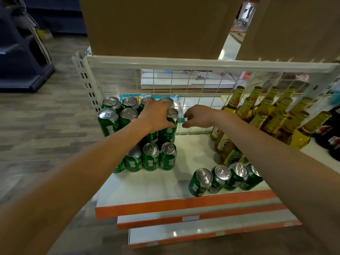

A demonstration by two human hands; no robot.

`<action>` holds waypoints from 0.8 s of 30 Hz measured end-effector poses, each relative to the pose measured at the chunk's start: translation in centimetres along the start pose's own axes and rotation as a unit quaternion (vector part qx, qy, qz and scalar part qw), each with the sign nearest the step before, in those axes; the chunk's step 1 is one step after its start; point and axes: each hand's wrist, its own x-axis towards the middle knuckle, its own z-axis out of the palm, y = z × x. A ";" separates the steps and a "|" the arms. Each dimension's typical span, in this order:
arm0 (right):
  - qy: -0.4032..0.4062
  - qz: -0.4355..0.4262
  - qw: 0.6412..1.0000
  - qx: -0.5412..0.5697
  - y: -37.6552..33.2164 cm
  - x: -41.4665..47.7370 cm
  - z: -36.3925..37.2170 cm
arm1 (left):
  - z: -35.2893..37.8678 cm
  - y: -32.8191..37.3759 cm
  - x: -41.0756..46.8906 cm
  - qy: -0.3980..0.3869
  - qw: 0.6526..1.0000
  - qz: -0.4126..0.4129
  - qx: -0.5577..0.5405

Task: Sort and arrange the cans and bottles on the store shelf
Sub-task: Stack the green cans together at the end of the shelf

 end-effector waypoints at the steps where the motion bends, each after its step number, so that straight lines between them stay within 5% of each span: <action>1: -0.006 0.003 1.000 -0.005 0.3 -0.1 0.3 | -0.1 0.1 0.0 -0.006 1.000 -0.006 0.005; 14: -0.077 -0.008 0.997 0.025 2.9 -4.0 4.3 | -0.4 1.1 -1.2 -0.046 0.995 -0.082 0.039; 20: -0.178 0.014 0.977 -0.114 1.6 -8.5 8.0 | -0.8 2.6 -3.2 0.109 0.994 -0.004 -0.028; 24: -0.129 0.025 0.981 -0.146 1.1 -9.9 9.8 | -1.1 3.8 -6.4 0.114 0.985 0.027 -0.127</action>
